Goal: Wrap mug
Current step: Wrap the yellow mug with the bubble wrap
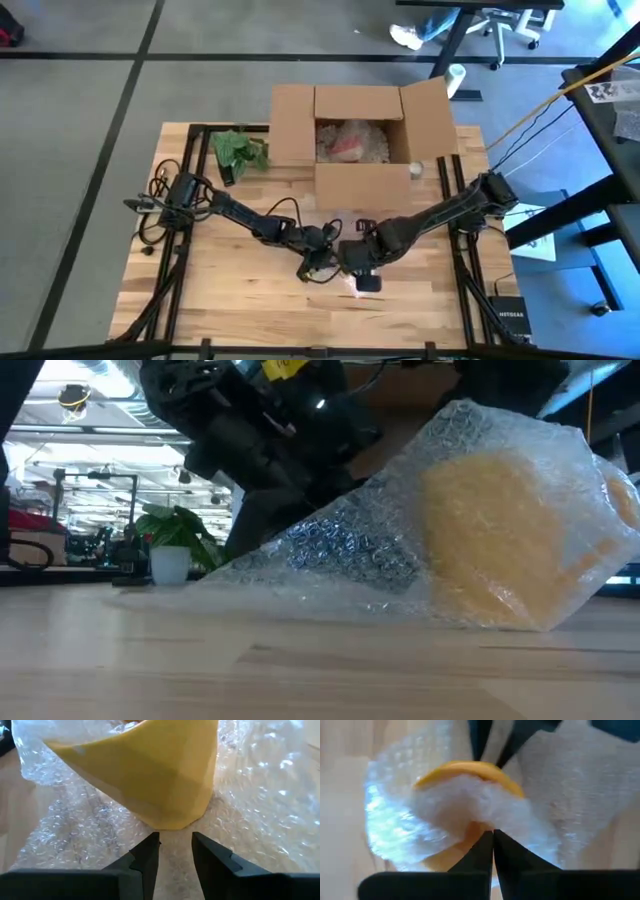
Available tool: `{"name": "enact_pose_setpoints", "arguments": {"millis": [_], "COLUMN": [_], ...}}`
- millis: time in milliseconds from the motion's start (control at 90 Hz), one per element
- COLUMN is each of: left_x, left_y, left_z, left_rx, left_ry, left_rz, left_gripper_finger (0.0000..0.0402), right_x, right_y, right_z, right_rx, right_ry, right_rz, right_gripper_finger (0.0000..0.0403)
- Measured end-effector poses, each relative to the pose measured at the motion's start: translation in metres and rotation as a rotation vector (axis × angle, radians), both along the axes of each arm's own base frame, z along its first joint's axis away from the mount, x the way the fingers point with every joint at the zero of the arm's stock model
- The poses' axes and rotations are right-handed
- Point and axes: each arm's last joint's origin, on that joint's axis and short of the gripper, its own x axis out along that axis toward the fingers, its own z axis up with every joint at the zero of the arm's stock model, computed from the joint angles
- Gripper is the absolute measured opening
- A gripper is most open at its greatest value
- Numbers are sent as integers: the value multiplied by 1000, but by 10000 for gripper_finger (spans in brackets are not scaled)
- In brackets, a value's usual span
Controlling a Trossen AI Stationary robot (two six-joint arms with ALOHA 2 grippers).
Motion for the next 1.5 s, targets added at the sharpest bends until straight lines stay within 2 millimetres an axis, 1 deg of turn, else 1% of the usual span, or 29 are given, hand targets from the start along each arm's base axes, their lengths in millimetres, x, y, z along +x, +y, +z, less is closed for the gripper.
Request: {"name": "enact_pose_setpoints", "arguments": {"millis": [156,322,422,633,711,944,1033,1122,1211,1311,1500], "left_x": [0,0,0,0,0,0,0,-1,0,-1,-1], "left_y": [0,0,0,0,0,-1,-1,-1,-1,-1,-1], "left_z": [0,0,0,0,0,0,0,0,0,0,0], "left_rx": [0,0,0,0,0,-5,-5,-5,-5,-5,-8], "left_ry": [0,2,2,3,3,3,4,3,3,3,6], "left_rz": [0,0,0,0,0,2,0,0,0,0,3], "left_gripper_finger": [100,100,100,100,100,100,100,100,100,100,100], "right_x": [4,11,13,6,5,12,11,10,8,9,13], "right_y": [-3,-5,-6,-6,-6,-4,-5,-7,-9,-10,-8], "right_z": [1,-2,-10,-26,-29,-42,-48,-52,-52,-43,-27], "right_rx": [-53,-26,11,46,56,189,230,236,185,143,142], "right_ry": [-43,-73,-91,-36,-32,-116,-117,-104,-80,-65,-80], "right_rz": [7,27,36,24,22,110,119,93,69,47,56], "right_gripper_finger": [0,0,0,0,0,0,0,0,0,0,0]}}
